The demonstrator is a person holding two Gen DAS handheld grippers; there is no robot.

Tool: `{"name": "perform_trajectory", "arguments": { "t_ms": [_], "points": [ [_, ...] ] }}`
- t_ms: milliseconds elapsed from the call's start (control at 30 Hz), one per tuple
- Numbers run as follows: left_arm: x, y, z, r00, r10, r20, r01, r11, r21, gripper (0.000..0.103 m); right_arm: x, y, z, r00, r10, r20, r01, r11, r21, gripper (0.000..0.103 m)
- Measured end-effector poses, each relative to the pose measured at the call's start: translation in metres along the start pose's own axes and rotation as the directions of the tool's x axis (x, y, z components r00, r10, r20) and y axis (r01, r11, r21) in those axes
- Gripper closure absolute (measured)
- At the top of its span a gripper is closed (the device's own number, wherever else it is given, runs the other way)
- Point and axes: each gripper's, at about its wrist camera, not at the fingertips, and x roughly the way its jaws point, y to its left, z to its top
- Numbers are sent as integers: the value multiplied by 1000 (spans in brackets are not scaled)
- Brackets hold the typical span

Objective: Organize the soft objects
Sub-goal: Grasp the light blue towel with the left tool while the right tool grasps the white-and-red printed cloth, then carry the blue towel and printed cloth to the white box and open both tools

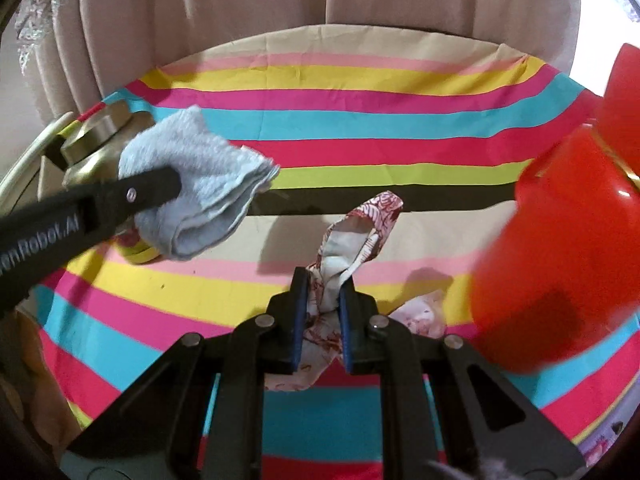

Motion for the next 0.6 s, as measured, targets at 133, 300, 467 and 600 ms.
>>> {"name": "perform_trajectory", "arguments": {
  "t_ms": [133,300,467,600],
  "points": [
    [-18,-2,-14,1000,-22,-1,22,1000,-8,91,-28,-8,-11,1000,0,9,0,1000,10,85],
    [-43,-16,-34,999,-52,4,52,999,12,91,-64,-22,-24,999,-28,40,28,1000,10,85],
    [-65,-37,-55,995,-96,0,96,995,16,91,-95,-44,-40,997,-61,48,59,998,32,85],
    [-78,-61,-67,990,-138,-7,138,990,43,91,-119,-69,-53,993,-100,55,97,994,53,85]
  ]
}}
